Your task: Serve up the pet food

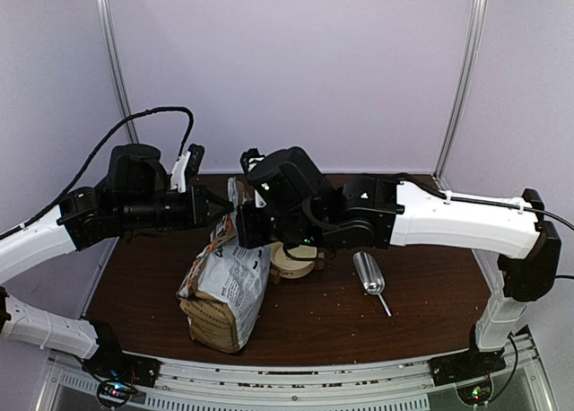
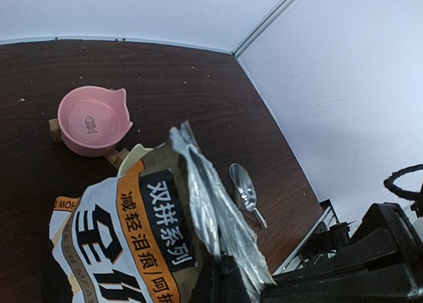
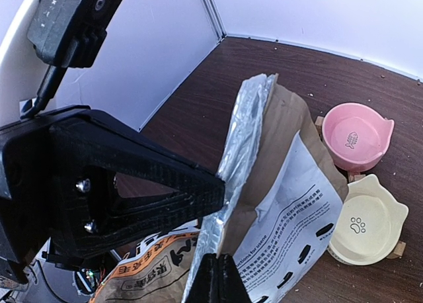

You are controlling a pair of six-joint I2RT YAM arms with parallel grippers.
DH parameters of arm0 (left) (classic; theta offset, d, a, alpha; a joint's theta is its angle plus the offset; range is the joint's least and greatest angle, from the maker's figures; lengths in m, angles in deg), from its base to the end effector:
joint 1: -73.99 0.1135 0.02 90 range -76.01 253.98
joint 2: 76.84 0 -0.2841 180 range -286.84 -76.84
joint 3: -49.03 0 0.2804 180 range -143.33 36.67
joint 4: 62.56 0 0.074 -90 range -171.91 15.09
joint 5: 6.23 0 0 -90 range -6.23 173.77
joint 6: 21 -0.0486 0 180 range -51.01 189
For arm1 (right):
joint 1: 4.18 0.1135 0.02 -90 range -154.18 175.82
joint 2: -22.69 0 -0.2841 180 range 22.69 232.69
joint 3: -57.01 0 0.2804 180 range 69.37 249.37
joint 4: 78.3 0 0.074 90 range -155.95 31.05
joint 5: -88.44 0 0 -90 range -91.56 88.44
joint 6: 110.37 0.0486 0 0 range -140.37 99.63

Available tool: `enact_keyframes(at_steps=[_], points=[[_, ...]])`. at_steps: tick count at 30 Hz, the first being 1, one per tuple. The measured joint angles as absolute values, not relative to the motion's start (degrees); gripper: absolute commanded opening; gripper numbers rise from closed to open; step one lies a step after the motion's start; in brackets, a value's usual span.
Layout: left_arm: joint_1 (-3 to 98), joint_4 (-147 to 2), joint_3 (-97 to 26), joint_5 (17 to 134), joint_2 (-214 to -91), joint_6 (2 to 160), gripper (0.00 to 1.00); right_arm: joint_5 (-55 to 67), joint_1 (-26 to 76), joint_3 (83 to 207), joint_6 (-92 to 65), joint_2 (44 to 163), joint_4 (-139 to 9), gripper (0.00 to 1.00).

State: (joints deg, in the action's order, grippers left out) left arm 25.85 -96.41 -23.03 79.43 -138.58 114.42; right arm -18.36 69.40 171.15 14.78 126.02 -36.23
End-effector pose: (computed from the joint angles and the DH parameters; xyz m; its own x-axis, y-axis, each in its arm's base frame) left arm 0.1799 -0.2062 0.3651 -0.7489 -0.2284 -0.6220 0.3640 0.6426 -0.6743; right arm 0.1446 0.4411 0.3800 -0.6084 -0.1148 -0.7853 -0.6093 0.7016 0.3695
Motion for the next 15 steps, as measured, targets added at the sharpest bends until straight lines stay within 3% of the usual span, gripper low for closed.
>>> enact_keyframes(at_steps=[13,15], points=[[28.9,-98.5,-22.8,84.1,-138.2,114.3,0.0,-18.4,69.4,171.3,15.0,126.0,-34.0,0.0],[28.9,-97.9,-22.4,83.2,-138.1,114.0,0.19,-18.3,69.4,171.3,15.0,126.0,-34.0,0.0]])
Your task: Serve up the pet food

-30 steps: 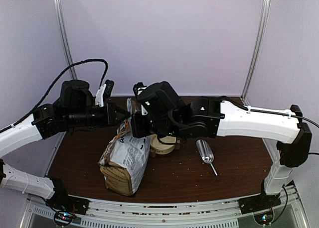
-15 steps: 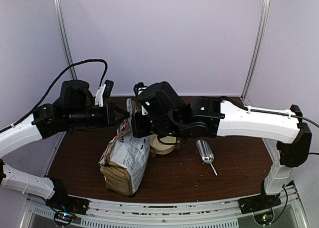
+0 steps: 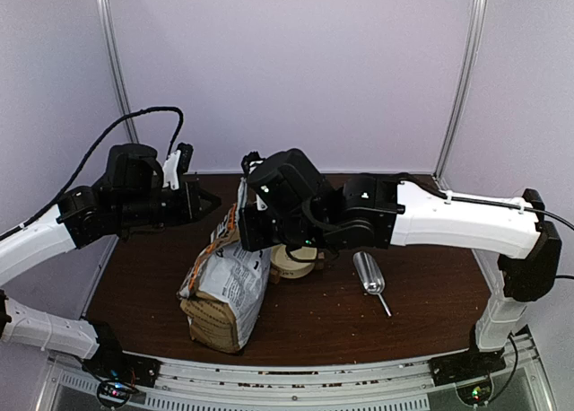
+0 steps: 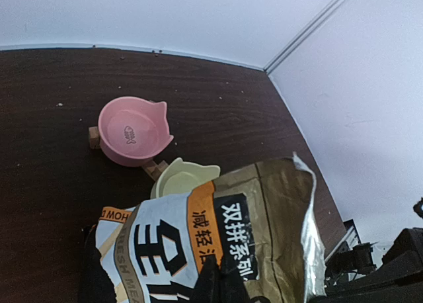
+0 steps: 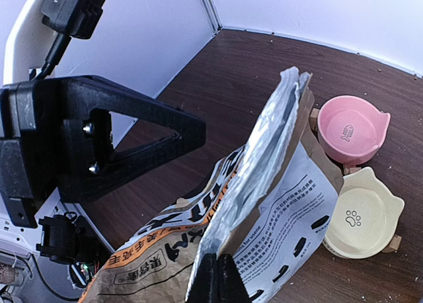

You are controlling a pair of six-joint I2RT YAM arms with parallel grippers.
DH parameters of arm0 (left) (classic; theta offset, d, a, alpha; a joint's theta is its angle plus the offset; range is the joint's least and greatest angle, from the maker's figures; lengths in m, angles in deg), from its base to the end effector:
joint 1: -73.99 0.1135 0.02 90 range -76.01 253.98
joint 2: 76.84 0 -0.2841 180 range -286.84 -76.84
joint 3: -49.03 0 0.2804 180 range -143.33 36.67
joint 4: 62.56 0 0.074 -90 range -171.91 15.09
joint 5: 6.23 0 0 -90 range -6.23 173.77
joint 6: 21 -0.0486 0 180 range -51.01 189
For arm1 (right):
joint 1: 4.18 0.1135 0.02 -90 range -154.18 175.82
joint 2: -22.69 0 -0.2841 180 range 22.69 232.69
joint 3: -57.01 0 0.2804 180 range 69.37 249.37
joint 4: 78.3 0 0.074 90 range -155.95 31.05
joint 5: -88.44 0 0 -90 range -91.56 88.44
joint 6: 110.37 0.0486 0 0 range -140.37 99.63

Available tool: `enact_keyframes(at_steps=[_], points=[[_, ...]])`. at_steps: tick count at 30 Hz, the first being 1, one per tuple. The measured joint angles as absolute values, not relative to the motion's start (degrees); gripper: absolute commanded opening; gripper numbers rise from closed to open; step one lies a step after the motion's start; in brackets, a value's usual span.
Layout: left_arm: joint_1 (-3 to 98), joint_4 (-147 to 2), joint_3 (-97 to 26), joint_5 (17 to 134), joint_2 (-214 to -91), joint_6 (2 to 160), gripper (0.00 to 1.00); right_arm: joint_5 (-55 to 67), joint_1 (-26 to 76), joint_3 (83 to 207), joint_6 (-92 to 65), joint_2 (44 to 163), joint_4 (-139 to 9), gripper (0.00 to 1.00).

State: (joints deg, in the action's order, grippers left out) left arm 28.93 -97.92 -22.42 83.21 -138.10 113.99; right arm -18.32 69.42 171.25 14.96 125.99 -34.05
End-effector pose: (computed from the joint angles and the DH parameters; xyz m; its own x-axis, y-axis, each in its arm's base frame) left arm 0.1906 -0.1917 0.3601 -0.7173 -0.2820 -0.6371 0.2926 0.7079 -0.6428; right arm 0.1437 0.4387 0.3770 -0.6183 -0.1398 -0.7734 -0.6042 0.7138 0.3541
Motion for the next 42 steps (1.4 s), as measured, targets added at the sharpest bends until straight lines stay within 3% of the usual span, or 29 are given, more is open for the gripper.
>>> enact_keyframes(at_steps=[2,5,13,17,27,35,42], points=[[28.9,-96.5,-21.9,81.3,-137.7,113.0,0.35,-18.1,69.4,171.2,14.9,126.0,-34.4,0.0],[28.9,-94.3,-21.8,78.5,-137.5,111.9,0.47,-17.3,69.3,169.7,14.8,125.3,-36.3,0.0],[28.9,-92.8,-21.8,74.1,-138.6,110.2,0.52,-15.5,68.8,168.0,14.5,124.5,-39.1,0.0],[28.9,-92.9,-21.8,73.2,-139.4,109.8,0.41,-15.3,68.7,168.0,14.5,124.4,-39.2,0.0],[28.9,-93.4,-23.0,73.0,-141.8,109.6,0.34,-14.8,68.7,167.6,14.1,124.3,-39.4,0.0],[28.9,-94.4,-24.0,71.8,-144.0,110.4,0.0,-14.0,68.7,167.2,13.0,124.2,-39.9,0.0],[28.7,-94.4,-24.0,72.0,-143.1,110.8,0.0,-14.6,68.7,167.2,13.1,124.2,-39.8,0.0]])
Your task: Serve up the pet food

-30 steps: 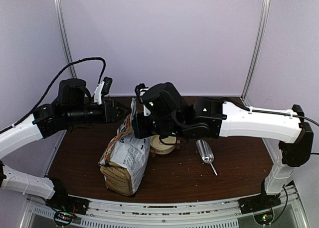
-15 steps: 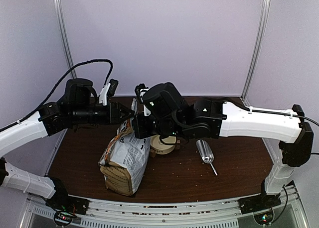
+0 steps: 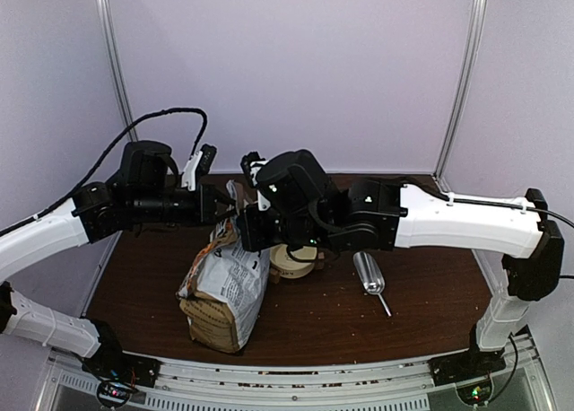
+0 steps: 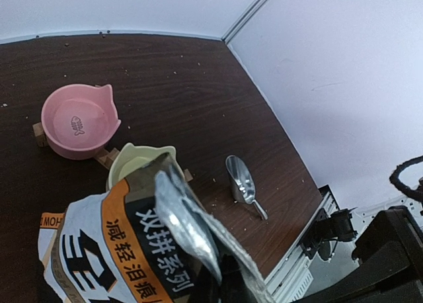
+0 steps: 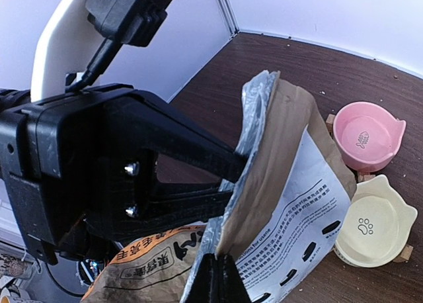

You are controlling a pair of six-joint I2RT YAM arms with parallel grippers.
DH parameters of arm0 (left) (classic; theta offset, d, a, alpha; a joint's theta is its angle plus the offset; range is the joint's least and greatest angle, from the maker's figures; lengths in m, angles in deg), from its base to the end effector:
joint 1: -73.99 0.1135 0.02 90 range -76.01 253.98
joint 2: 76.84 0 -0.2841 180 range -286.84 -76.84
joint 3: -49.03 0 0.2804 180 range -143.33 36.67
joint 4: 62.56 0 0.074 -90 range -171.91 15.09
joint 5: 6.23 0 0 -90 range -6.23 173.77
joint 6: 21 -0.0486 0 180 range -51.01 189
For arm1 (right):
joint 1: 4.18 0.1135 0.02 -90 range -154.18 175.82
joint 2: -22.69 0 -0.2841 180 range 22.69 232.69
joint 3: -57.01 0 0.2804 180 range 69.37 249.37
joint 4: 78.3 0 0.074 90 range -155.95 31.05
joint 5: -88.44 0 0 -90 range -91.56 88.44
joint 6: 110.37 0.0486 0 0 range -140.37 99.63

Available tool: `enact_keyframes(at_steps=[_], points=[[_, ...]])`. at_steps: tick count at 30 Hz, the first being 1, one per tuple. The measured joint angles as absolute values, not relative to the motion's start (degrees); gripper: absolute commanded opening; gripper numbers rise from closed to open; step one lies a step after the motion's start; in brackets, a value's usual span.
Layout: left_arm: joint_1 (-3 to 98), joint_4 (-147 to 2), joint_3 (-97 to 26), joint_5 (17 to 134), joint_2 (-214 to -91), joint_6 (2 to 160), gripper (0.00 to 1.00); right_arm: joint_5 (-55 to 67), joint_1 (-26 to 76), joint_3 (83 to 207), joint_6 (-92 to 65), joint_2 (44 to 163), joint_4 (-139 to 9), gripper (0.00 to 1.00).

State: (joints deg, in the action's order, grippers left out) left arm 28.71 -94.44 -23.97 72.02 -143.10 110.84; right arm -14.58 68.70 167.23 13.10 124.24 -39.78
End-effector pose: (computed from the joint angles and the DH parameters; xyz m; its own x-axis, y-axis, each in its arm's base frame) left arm 0.1999 -0.2160 0.3548 -0.7733 -0.1473 -0.6167 0.4155 0.6170 -0.6683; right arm 0.1457 0.4358 0.3737 -0.6040 -0.1356 -0.7853 -0.6479 0.6574 0.3848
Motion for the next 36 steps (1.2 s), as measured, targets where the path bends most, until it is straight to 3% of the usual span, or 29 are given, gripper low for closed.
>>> enact_keyframes(at_steps=[18,33,34,36], points=[[28.6,-99.2,-25.1,76.0,-142.1,109.7,0.0,-15.4,68.7,167.3,15.4,124.2,-38.3,0.0],[33.5,-115.8,-35.3,76.7,-142.5,101.0,0.0,-20.1,68.3,167.5,14.6,123.2,-33.0,0.0],[33.6,-116.4,-35.9,76.7,-142.8,100.6,0.03,-20.4,68.1,167.7,14.3,123.2,-32.7,0.0],[33.7,-117.8,-37.1,76.4,-143.5,99.9,0.19,-20.9,67.8,168.7,13.8,123.2,-31.7,0.0]])
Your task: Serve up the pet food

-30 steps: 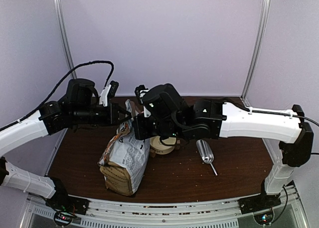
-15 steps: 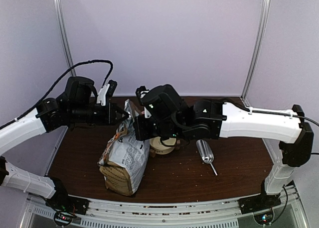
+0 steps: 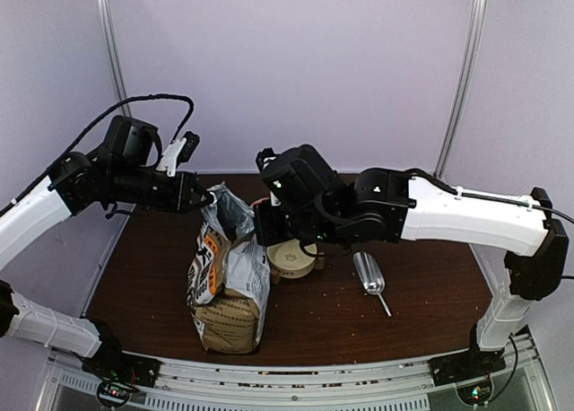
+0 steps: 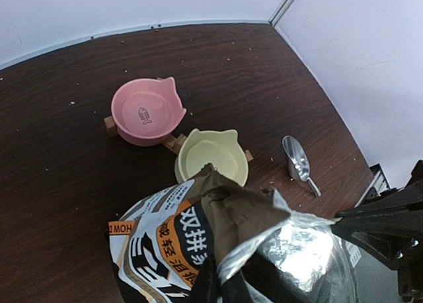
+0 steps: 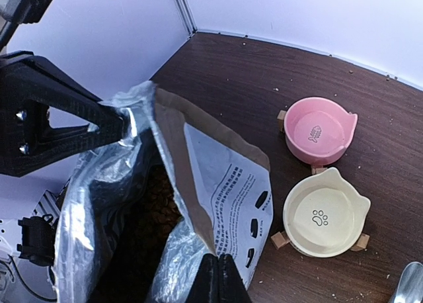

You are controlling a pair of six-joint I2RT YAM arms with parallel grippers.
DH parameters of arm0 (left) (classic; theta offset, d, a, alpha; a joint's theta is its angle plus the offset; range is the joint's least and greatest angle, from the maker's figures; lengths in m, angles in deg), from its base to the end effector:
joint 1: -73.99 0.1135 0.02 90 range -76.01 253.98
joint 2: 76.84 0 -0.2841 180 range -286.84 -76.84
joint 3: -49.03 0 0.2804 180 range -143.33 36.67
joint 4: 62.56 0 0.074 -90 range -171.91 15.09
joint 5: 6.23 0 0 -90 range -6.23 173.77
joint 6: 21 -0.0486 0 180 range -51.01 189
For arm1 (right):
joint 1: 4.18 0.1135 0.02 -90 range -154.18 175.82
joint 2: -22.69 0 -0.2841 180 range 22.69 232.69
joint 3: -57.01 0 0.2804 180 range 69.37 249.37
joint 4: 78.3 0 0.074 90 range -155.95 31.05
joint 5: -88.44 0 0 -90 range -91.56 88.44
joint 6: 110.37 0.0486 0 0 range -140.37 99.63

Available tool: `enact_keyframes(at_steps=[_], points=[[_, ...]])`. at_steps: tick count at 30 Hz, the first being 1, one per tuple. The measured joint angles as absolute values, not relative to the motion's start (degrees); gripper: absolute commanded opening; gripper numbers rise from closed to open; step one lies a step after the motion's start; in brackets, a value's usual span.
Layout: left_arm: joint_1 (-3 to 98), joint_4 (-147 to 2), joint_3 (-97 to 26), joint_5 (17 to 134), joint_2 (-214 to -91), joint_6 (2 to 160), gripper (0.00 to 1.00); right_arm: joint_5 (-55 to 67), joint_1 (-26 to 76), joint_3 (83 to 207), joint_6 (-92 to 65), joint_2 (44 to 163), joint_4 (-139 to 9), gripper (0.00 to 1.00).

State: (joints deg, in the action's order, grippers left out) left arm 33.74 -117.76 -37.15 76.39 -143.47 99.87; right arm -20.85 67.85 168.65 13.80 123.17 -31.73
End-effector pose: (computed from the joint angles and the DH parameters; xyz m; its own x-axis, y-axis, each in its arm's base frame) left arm 0.2027 -0.1798 0.3969 -0.7515 -0.0305 -0.6591 0.3901 0.7850 -0.4812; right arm 0.1524 0.4178 0.3777 -0.6055 -0.1486 -0.7818 -0.5737 0.7624 0.2994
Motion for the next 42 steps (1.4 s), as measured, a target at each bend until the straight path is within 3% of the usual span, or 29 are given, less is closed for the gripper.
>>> enact_keyframes(at_steps=[3,5,8,12,19,30,35,39,40,42], points=[[34.0,-117.3,-38.3,75.4,-144.0,99.2,0.48,-21.1,67.5,170.7,12.9,123.2,-30.0,0.02],[34.3,-116.3,-38.9,74.6,-143.7,99.5,0.63,-20.9,67.2,172.1,12.5,123.2,-28.4,0.14],[34.2,-114.9,-38.8,73.7,-142.4,100.7,0.78,-20.0,66.9,173.5,12.4,123.2,-27.2,0.34],[31.7,-113.6,-36.8,75.1,-139.6,103.6,0.85,-17.9,66.8,173.9,13.2,123.2,-27.1,0.51],[24.2,-113.4,-34.2,79.3,-138.4,108.6,0.87,-16.0,68.1,173.9,15.1,123.2,-27.1,0.63],[23.0,-112.6,-29.5,82.9,-138.3,112.8,0.88,-16.7,68.8,174.4,16.3,123.3,-26.6,0.64],[23.0,-112.1,-28.4,83.2,-138.2,114.0,0.77,-17.3,68.8,178.1,16.2,125.3,-25.7,0.65],[23.0,-111.9,-27.9,83.5,-137.6,114.4,0.61,-17.4,68.8,181.0,16.0,127.9,-24.9,0.63],[23.0,-111.8,-27.7,83.5,-137.2,114.4,0.58,-17.4,68.8,181.6,16.0,128.6,-24.5,0.61],[23.0,-111.5,-27.4,83.5,-136.6,114.6,0.5,-17.5,68.8,181.9,15.9,129.4,-23.8,0.42]])
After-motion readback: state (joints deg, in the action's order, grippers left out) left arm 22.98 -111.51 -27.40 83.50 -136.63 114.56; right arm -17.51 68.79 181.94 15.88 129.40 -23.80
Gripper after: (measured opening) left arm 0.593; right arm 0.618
